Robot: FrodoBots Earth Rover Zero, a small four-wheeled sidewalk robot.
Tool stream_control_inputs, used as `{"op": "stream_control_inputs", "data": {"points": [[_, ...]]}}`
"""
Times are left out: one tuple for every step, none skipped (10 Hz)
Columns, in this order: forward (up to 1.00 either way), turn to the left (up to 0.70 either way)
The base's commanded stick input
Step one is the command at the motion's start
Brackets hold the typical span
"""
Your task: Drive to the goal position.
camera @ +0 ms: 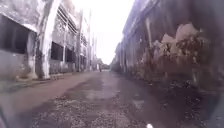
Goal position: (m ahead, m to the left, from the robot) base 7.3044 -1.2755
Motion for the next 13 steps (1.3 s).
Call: {"op": "stream_control_inputs", "data": {"points": [[1.0, 0.0], [1.0, 0.0], [1.0, 0.0], [1.0, 0.0], [1.0, 0.0], [1.0, 0.0], [1.0, 0.0], [1.0, 0.0], [1.0, 0.0], [1.0, 0.0], [1.0, 0.4], [1.0, 0.38], [1.0, 0.15]]}}
